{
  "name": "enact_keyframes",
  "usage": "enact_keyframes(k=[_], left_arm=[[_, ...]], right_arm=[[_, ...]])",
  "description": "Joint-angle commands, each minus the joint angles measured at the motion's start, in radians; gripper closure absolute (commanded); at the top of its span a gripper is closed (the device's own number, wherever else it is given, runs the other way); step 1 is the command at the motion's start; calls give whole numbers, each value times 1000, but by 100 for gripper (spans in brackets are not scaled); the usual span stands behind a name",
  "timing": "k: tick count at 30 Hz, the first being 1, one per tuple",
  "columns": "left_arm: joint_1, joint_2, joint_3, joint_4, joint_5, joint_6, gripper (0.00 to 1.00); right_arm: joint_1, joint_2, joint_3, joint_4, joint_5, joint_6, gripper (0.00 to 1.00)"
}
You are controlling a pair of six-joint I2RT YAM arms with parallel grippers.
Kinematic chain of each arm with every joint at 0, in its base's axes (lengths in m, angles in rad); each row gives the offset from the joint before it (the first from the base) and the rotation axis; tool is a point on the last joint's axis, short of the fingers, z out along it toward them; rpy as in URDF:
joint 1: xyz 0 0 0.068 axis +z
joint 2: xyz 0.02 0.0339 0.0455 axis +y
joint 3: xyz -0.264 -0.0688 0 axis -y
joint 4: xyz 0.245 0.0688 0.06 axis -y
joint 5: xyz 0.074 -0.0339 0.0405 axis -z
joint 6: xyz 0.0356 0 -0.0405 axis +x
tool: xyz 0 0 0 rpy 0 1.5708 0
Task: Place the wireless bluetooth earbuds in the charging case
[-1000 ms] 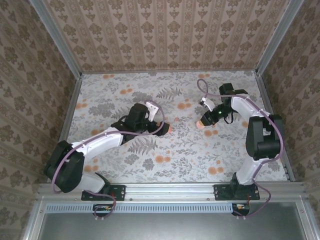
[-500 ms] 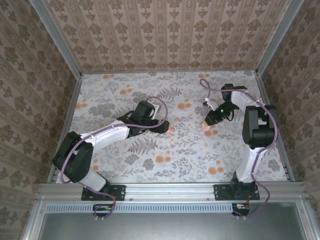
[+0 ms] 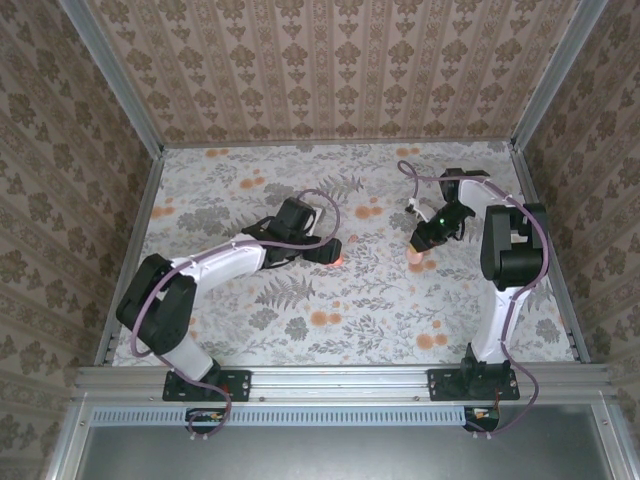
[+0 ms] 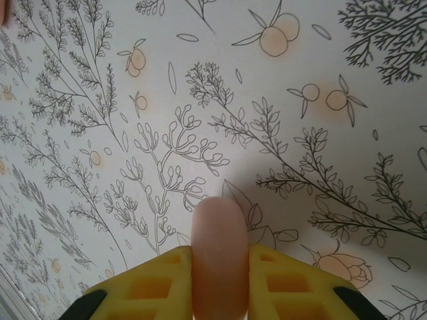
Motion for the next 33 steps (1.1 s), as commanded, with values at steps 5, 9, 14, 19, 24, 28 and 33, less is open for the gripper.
enact_keyframes(k=[5, 9, 14, 19, 24, 28, 33], left_arm=[[-11, 34, 40, -25, -7, -23, 0], [-11, 46, 54, -32, -4, -25, 0], [-12, 60, 81, -60, -30, -53, 0], [-15, 76, 125, -124, -53, -124, 0], [-21, 98, 195, -206, -5, -183, 0], [-36, 127, 294, -344, -37, -267, 0], [-54, 180, 440, -556, -94, -379, 2]], right_arm=[[-11, 29, 30, -39, 37, 20, 68], [-14, 35, 37, -37, 48, 25, 60], [-19, 34, 44, -23, 54, 37, 54], [-23, 22, 50, 2, 65, 61, 49], [-29, -36, 28, 64, 25, 89, 48], [-31, -134, -25, 160, -22, 157, 47], [-28, -310, -164, 359, -128, 392, 42]])
